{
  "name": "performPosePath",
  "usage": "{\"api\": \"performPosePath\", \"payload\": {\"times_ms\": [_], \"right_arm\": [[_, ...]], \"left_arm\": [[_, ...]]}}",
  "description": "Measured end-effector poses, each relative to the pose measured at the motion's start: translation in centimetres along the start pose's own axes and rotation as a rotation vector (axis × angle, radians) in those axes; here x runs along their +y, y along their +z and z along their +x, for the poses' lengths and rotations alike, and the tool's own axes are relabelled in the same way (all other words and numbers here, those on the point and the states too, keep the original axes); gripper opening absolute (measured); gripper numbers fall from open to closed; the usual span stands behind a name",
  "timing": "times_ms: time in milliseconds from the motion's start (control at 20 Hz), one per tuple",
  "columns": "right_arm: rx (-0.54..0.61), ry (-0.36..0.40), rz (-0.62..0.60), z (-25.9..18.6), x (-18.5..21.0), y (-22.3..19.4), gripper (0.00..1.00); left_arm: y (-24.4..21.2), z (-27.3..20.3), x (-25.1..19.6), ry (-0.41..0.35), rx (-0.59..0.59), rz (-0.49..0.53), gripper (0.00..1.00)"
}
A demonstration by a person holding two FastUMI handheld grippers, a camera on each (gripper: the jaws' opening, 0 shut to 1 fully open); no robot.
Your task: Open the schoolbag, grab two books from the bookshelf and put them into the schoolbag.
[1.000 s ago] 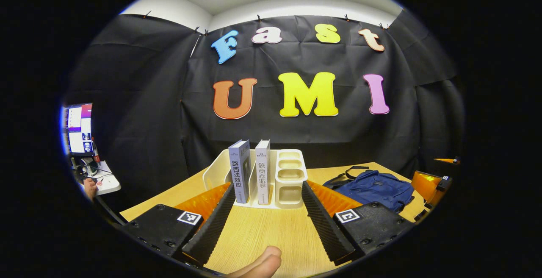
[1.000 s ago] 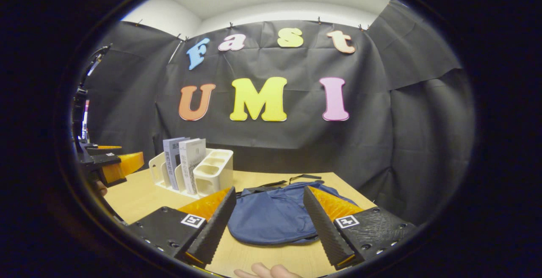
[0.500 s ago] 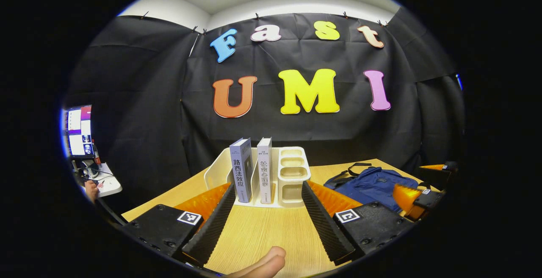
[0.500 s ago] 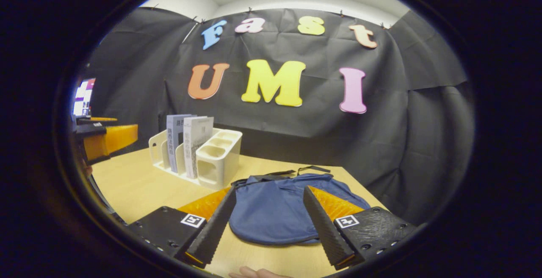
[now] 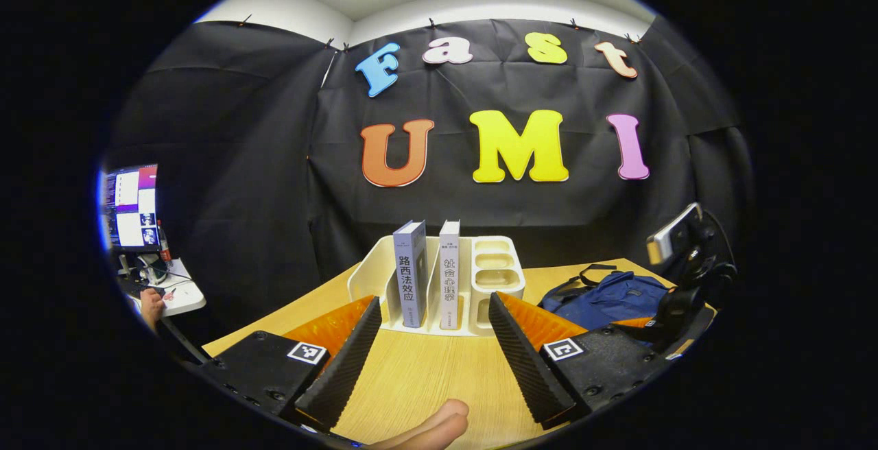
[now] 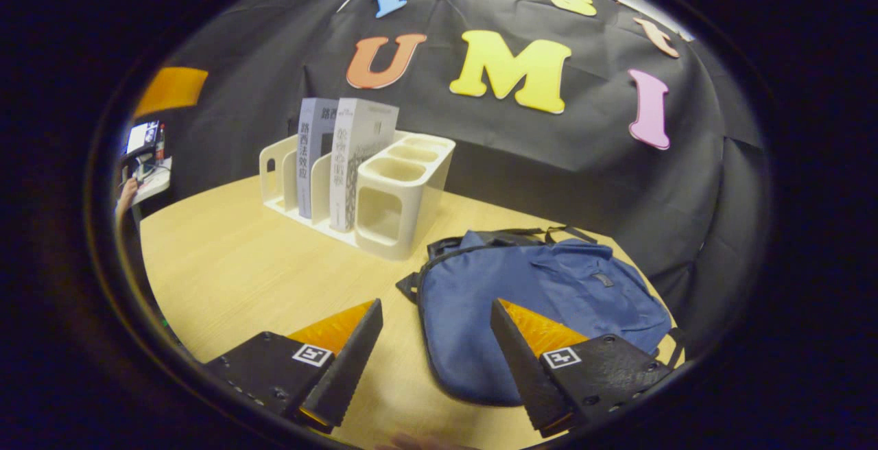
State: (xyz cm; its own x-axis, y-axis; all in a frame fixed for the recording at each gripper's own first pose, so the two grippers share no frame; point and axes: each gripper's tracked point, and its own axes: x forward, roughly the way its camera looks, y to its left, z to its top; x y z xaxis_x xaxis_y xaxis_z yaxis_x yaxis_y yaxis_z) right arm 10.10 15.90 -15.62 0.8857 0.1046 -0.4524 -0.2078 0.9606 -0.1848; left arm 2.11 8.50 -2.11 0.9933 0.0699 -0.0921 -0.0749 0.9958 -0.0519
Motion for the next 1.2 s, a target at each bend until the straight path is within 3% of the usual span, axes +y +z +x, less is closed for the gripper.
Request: {"api": "performPosePath", "payload": {"times_ms": [150,500,700,750,850,900,1050,1100,1200], "right_arm": [[0.068,-0.033,-0.020,2.0,0.7,-1.4,0.95],[0.126,-0.251,-0.144,5.0,-2.2,-2.6,0.98],[0.138,-0.282,-0.148,5.4,-2.6,-2.5,0.94],[0.142,-0.281,-0.131,5.4,-2.8,-2.6,0.85],[0.145,-0.258,-0.070,5.1,-2.6,-2.6,0.77],[0.145,-0.249,-0.048,5.0,-2.5,-2.6,0.65],[0.146,-0.250,-0.042,4.5,-2.5,-2.3,0.58],[0.147,-0.249,-0.046,4.3,-2.4,-2.2,0.48],[0.140,-0.269,-0.061,3.6,-2.9,-1.8,0.48]], "left_arm": [[-0.8,0.5,0.9,0.000,0.018,0.003,0.99],[-0.3,1.0,3.8,0.025,-0.001,-0.019,0.99],[-0.4,1.0,3.6,0.013,0.005,-0.025,0.98],[-0.5,1.0,3.5,0.009,0.007,-0.027,0.98],[-0.5,0.9,3.4,0.005,0.007,-0.029,0.98],[-0.4,0.9,3.3,0.002,0.005,-0.029,0.98],[-0.5,0.9,3.1,-0.006,0.007,-0.032,0.99],[-0.5,0.9,3.2,-0.005,0.009,-0.032,0.99],[-0.6,1.0,3.1,-0.005,0.013,-0.034,0.99]]}}
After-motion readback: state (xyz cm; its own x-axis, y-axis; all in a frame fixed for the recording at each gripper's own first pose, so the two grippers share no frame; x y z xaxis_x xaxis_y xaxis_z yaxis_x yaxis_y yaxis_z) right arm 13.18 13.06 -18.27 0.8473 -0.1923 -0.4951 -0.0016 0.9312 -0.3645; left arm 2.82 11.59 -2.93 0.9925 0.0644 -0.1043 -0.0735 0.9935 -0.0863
